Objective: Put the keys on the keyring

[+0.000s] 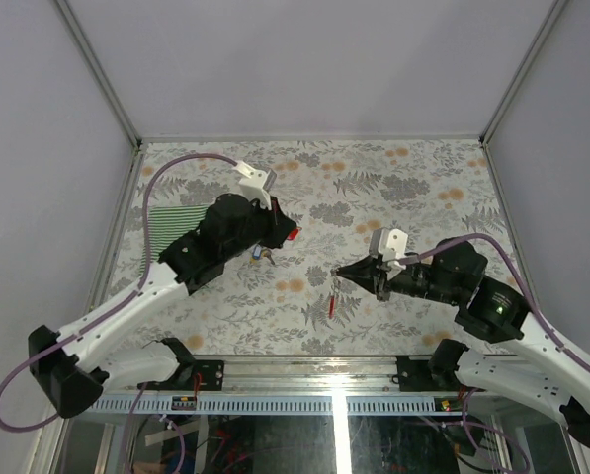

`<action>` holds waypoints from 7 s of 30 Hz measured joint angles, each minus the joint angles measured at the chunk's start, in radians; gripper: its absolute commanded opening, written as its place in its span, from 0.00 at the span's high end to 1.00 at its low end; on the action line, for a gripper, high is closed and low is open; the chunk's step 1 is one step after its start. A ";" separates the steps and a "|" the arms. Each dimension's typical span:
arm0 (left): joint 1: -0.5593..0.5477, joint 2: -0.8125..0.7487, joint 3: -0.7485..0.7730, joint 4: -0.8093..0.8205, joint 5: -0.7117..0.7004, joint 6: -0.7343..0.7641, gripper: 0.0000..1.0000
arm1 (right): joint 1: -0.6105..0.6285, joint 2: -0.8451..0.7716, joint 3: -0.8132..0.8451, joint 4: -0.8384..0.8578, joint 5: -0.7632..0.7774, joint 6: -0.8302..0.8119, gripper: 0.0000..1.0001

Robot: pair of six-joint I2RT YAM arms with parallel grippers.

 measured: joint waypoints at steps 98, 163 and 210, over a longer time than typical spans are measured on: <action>0.000 -0.208 0.161 0.255 1.075 0.801 1.00 | -0.286 0.282 0.025 1.090 -0.754 0.821 1.00; -0.008 -0.182 0.161 0.250 1.056 0.777 1.00 | -0.269 0.286 0.025 1.039 -0.680 0.803 1.00; -0.008 -0.195 0.161 0.243 1.017 0.775 1.00 | -0.268 0.253 0.022 0.978 -0.628 0.760 1.00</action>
